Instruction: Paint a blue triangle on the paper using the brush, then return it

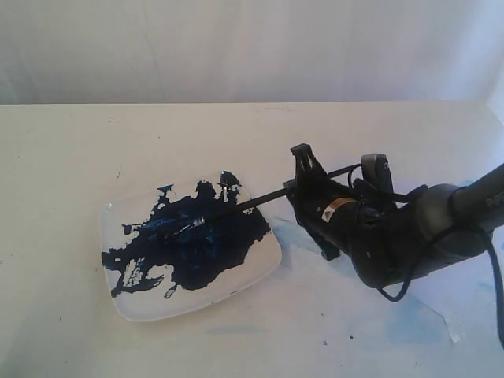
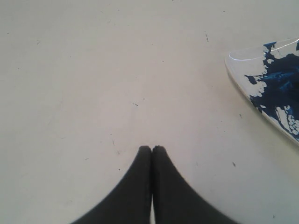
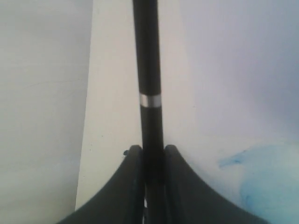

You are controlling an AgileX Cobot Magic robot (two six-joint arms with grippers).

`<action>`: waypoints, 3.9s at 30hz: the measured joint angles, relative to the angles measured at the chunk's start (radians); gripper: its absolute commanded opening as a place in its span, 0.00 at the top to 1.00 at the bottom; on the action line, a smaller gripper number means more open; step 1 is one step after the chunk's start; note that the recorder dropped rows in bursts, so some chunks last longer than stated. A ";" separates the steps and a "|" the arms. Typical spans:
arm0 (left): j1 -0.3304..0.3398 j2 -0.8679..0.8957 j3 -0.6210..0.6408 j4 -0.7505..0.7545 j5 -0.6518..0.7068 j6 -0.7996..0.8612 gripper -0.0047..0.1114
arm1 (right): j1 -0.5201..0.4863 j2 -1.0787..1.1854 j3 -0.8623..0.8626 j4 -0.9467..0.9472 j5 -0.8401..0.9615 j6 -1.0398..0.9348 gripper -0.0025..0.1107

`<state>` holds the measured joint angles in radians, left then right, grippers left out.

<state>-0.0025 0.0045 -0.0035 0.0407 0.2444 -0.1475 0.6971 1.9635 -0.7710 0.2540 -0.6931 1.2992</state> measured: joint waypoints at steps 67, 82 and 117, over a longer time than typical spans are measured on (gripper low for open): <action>0.000 0.000 0.000 0.000 0.000 0.000 0.96 | 0.000 -0.372 -0.114 -0.899 0.048 -0.832 0.98; 0.000 0.000 0.000 0.000 0.000 0.000 0.96 | -0.048 -0.639 -0.114 -0.805 0.315 -0.849 0.98; 0.000 0.000 0.000 0.041 -0.171 0.126 0.96 | -0.444 -0.883 0.095 -0.707 0.469 -0.828 0.98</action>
<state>-0.0025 0.0045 -0.0035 0.0818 0.0738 -0.0216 0.2527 1.0808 -0.6755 -0.4526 -0.2237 0.4715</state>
